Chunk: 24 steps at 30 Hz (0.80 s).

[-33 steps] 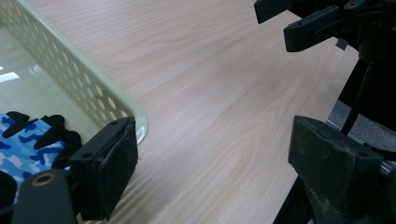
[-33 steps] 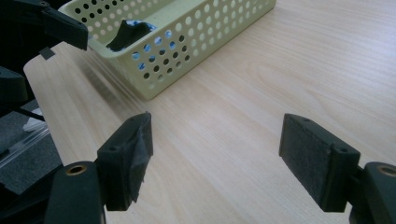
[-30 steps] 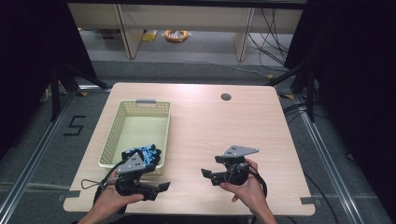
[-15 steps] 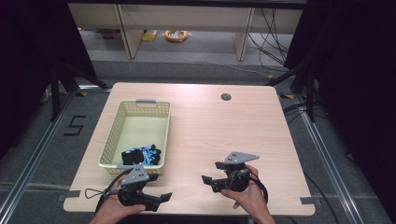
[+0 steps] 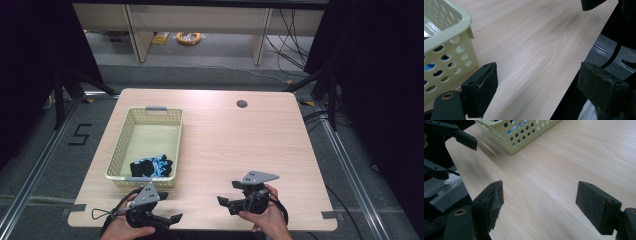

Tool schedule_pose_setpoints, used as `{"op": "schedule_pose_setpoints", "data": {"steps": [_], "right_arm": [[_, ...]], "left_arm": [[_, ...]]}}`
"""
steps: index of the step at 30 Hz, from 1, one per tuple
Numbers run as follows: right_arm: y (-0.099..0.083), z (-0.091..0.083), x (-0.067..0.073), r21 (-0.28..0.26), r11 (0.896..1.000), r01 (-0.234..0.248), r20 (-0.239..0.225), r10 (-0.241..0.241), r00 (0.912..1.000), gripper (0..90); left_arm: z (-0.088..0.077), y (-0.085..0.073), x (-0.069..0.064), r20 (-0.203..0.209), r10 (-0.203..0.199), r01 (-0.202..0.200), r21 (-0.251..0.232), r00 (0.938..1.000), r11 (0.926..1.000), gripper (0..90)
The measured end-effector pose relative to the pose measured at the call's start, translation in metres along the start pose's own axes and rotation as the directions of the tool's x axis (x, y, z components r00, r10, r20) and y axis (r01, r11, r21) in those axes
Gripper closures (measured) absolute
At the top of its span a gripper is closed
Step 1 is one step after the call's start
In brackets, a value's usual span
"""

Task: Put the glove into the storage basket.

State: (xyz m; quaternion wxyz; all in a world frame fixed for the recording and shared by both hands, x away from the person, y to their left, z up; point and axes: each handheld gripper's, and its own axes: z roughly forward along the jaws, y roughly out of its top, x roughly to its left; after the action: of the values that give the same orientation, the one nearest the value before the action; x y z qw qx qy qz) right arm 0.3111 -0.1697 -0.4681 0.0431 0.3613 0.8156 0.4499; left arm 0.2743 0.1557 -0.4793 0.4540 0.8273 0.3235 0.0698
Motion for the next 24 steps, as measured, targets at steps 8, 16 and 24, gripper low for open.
{"op": "schedule_pose_setpoints", "data": {"steps": [8,16,24], "right_arm": [[-0.011,0.001,0.005,0.027,0.999,0.03,0.019,-0.03,0.9994,21.6],[-0.019,0.0,0.014,0.049,0.996,0.07,0.02,-0.071,0.9973,21.1],[-0.031,0.001,0.021,0.081,0.993,0.092,0.033,-0.094,0.995,20.8]], "left_arm": [[0.004,-0.01,-0.002,-0.006,0.016,-0.016,0.038,0.9999,0.9992,15.5],[0.009,-0.021,-0.006,-0.019,0.033,-0.031,0.082,0.9993,0.9961,15.5],[0.009,-0.026,-0.008,-0.037,0.071,-0.066,0.11,0.9968,0.9917,15.5]]}}
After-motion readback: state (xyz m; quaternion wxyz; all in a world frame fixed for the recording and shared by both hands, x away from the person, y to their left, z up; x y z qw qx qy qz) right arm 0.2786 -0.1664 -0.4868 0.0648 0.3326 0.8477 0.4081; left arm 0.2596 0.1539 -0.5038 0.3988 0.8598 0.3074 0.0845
